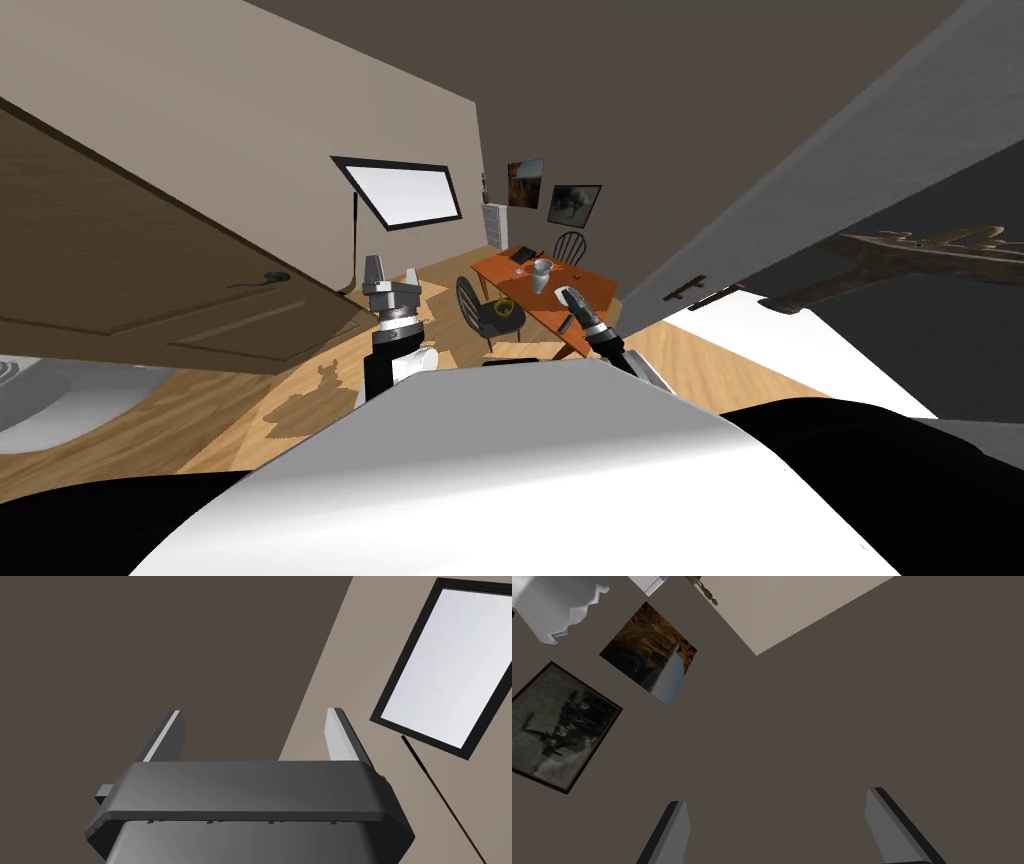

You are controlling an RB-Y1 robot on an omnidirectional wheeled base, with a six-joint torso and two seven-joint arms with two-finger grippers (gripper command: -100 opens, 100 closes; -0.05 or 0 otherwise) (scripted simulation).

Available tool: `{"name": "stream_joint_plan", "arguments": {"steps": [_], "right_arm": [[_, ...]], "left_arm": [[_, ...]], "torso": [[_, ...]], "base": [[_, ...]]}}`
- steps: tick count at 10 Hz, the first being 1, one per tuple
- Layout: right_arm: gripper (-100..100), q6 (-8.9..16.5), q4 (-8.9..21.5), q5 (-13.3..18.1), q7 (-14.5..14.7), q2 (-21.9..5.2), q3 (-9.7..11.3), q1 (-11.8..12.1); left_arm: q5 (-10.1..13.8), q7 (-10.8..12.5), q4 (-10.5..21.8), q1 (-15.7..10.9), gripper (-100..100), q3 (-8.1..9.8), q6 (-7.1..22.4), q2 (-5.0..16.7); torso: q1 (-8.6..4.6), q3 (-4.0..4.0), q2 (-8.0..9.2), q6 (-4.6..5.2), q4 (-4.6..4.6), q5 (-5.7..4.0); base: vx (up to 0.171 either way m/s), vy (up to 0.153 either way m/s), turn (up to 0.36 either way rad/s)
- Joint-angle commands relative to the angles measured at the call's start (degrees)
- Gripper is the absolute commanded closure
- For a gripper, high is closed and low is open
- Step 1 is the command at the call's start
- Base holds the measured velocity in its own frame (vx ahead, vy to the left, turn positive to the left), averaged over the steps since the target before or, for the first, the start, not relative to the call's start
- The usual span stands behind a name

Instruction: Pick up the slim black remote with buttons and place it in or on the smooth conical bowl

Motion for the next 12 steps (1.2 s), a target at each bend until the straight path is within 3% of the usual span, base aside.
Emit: {"name": "stream_joint_plan", "arguments": {"steps": [1,4,7,8,12], "right_arm": [[-100,-0.17,2.68,2.86,1.47,-2.86,0.89,2.03],[-100,-0.16,4.88,6.21,2.21,-6.67,1.24,2.95],[-100,-0.01,9.47,11.24,3.79,-11.41,2.15,4.82],[-100,-0.01,9.59,11.26,3.79,-11.86,2.15,4.82],[-100,0.58,16.50,18.39,6.37,-18.98,4.14,7.60]], "left_arm": [[0.00,0.00,0.00,0.00,0,0.00,0.00,0.00],[0.00,0.00,0.00,0.00,0,0.00,0.00,0.00],[0.00,0.00,0.00,0.01,0,0.01,0.00,0.00],[0.00,0.00,0.00,0.00,0,0.00,0.00,0.00],[0.00,0.00,0.00,0.01,0,0.01,0.00,0.00]], "torso": [[0.00,0.00,0.00,0.00,0.00,0.00],[-0.02,0.01,0.01,0.01,0.00,-0.01],[-0.03,0.03,0.05,0.07,0.01,0.00],[-0.03,0.02,0.04,0.02,0.01,-0.01],[-0.04,0.02,0.05,0.07,0.01,-0.01]], "base": [[0.038,0.019,0.339],[0.028,0.007,0.187],[0.023,0.010,0.215],[0.019,0.003,0.156],[0.020,0.007,0.309]]}}
